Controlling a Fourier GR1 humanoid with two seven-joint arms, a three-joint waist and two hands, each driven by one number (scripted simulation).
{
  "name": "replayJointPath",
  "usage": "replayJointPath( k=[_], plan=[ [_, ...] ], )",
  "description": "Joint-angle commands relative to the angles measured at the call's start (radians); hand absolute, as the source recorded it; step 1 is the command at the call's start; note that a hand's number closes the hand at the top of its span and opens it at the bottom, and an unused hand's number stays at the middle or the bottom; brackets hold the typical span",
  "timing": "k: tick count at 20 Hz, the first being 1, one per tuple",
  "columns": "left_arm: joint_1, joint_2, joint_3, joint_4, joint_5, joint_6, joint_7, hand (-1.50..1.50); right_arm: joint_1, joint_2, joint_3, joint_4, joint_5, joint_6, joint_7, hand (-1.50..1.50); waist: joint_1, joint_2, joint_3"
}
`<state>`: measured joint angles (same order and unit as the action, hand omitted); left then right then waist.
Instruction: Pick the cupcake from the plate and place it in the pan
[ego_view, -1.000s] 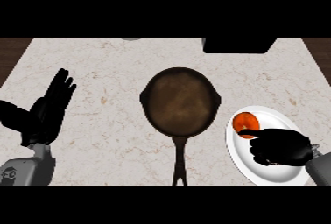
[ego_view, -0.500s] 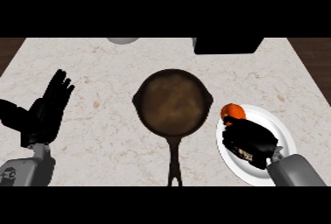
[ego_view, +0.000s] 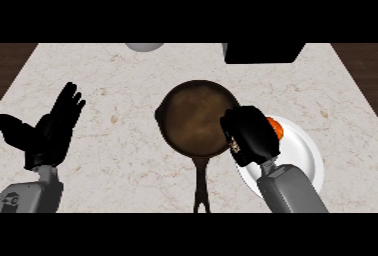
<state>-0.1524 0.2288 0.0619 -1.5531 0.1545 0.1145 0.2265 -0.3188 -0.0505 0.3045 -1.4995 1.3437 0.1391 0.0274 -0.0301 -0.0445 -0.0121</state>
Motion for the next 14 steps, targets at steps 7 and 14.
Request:
replayJointPath(
  k=[7, 14],
  plan=[
    [-0.041, -0.009, -0.036, -0.002, 0.008, -0.031, 0.019, 0.00, -0.236, 0.050, 0.188, -0.118, 0.068, 0.043, 0.720, 1.50, 0.096, 0.025, 0.007],
    [-0.087, -0.005, -0.033, -0.003, 0.021, -0.052, 0.014, 0.00, -0.476, 0.050, 0.313, -0.034, -0.029, 0.052, 1.229, 1.50, 0.113, 0.044, 0.009]
  ],
)
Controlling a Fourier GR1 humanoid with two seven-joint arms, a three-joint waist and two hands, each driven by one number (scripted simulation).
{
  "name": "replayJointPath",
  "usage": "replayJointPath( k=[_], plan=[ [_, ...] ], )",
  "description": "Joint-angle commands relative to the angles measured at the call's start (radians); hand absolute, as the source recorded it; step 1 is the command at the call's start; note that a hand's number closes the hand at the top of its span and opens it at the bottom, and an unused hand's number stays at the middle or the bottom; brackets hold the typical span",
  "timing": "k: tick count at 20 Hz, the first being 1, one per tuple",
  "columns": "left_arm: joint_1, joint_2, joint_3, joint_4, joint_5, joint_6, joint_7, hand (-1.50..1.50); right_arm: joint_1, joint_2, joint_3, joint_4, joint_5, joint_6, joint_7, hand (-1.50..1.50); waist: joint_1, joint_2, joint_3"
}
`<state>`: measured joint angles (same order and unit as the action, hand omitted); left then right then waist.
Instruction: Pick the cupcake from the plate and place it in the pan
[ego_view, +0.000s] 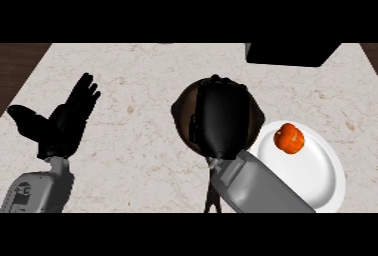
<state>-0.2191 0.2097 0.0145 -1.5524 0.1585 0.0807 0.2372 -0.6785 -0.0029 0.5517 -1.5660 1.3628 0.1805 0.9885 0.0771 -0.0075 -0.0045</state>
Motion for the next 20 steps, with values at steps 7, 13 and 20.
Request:
replayJointPath(
  k=[7, 13, 20],
  plan=[
    [0.033, -0.015, -0.001, -0.006, -0.021, 0.017, -0.017, 0.00, -0.232, 0.002, 0.054, 0.161, -0.124, -0.127, 0.342, 1.50, -0.037, 0.009, 0.004],
    [0.005, 0.000, 0.042, 0.006, -0.012, 0.025, -0.009, 0.00, -0.190, 0.002, -0.072, 0.301, -0.096, -0.283, 0.159, 1.50, -0.061, 0.012, 0.004],
    [0.019, -0.006, 0.037, -0.075, -0.013, 0.038, 0.063, 0.00, -0.107, 0.003, -0.089, 0.460, -0.180, -0.495, -0.050, 1.50, -0.060, 0.011, 0.005]
  ],
)
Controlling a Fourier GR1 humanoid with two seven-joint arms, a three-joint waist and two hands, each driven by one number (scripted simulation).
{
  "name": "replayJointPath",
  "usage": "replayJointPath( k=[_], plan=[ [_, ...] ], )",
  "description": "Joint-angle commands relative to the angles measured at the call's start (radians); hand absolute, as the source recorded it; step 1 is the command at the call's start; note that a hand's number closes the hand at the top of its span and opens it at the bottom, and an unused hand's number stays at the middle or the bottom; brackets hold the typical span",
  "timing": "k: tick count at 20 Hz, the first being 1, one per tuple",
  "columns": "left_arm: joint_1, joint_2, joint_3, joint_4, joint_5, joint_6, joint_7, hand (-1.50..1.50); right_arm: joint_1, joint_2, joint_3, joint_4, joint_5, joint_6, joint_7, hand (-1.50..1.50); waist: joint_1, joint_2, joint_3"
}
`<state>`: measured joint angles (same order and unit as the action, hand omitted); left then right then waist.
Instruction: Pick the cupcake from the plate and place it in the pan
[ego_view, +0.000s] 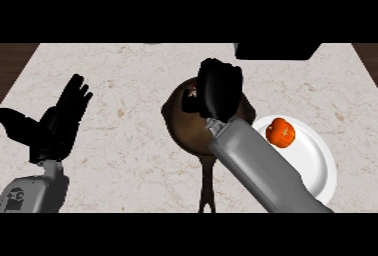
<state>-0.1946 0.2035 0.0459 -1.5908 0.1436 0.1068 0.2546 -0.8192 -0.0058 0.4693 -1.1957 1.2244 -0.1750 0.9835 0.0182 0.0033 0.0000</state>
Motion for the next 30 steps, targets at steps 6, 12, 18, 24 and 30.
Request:
replayJointPath(
  k=[6, 12, 18, 24, 30],
  plan=[
    [0.010, 0.021, 0.052, 0.049, 0.041, -0.067, -0.061, 0.00, -0.042, 0.006, -0.035, 0.413, -0.099, -0.300, -0.120, 1.50, 0.013, 0.005, 0.000],
    [0.082, -0.010, 0.002, -0.033, -0.003, -0.039, -0.055, 0.00, 0.034, 0.006, -0.179, 0.458, -0.272, -0.342, -0.153, -1.50, 0.015, 0.004, 0.001],
    [0.048, -0.013, 0.014, -0.020, -0.006, -0.036, -0.021, 0.00, 0.024, 0.006, -0.171, 0.492, -0.377, -0.426, -0.322, -1.50, -0.002, 0.000, 0.000],
    [0.000, -0.020, 0.029, 0.036, -0.026, 0.000, -0.017, 0.00, 0.145, 0.002, -0.251, 0.259, -0.474, -0.571, -0.464, -1.50, -0.033, -0.005, 0.001],
    [0.048, -0.010, 0.038, -0.041, -0.009, -0.005, 0.016, 0.00, 0.414, -0.020, -0.257, -0.104, -0.667, -0.557, -0.571, -1.50, -0.051, -0.016, 0.001]
  ],
)
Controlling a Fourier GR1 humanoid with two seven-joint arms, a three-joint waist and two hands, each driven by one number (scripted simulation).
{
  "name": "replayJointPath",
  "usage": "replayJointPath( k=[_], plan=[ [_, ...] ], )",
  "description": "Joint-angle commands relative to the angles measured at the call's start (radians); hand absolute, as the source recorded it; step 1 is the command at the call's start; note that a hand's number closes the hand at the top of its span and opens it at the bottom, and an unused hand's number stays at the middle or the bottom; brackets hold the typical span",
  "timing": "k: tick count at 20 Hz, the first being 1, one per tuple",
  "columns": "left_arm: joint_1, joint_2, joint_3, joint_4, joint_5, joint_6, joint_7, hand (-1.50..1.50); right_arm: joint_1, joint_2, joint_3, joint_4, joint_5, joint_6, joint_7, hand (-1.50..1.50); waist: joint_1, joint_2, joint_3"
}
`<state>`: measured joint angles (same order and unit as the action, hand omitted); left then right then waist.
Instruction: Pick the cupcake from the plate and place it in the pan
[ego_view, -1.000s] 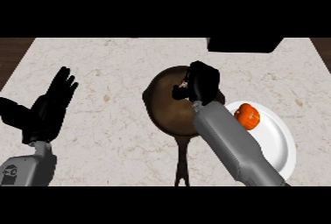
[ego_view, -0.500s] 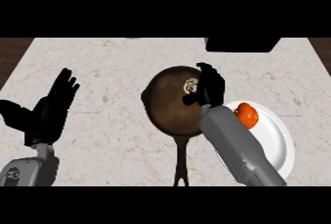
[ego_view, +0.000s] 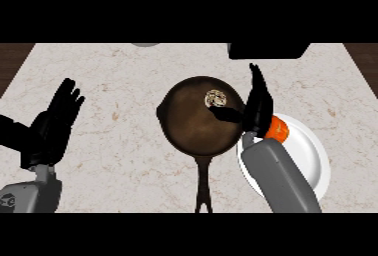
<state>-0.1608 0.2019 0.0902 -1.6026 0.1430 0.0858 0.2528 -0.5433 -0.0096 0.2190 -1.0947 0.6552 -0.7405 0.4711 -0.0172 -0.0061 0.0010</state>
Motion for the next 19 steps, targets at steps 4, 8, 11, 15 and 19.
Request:
replayJointPath(
  k=[4, 8, 11, 15, 19],
  plan=[
    [0.013, 0.020, 0.031, 0.006, 0.021, -0.017, 0.014, 0.00, 0.365, -0.091, 0.022, -0.473, -0.227, 0.089, -0.164, -1.50, -0.018, -0.004, 0.000],
    [0.035, -0.024, -0.016, -0.010, -0.035, 0.023, -0.017, 0.00, 0.576, -0.110, 0.052, -0.681, -0.390, 0.152, -0.298, -1.50, -0.015, -0.003, 0.000],
    [0.043, 0.005, 0.017, 0.013, 0.009, -0.041, -0.054, 0.00, 0.751, -0.193, 0.022, -0.760, -0.466, 0.198, -0.443, -1.50, -0.002, 0.002, 0.000],
    [0.054, -0.008, -0.006, -0.068, -0.016, -0.012, 0.017, 0.00, 0.892, -0.211, 0.008, -0.864, -0.464, 0.207, -0.467, -1.50, 0.009, 0.003, -0.001],
    [0.006, -0.039, -0.003, 0.013, -0.033, -0.011, -0.031, 0.00, 0.921, -0.195, 0.013, -0.878, -0.437, 0.229, -0.466, -1.50, 0.011, 0.005, -0.001]
  ],
)
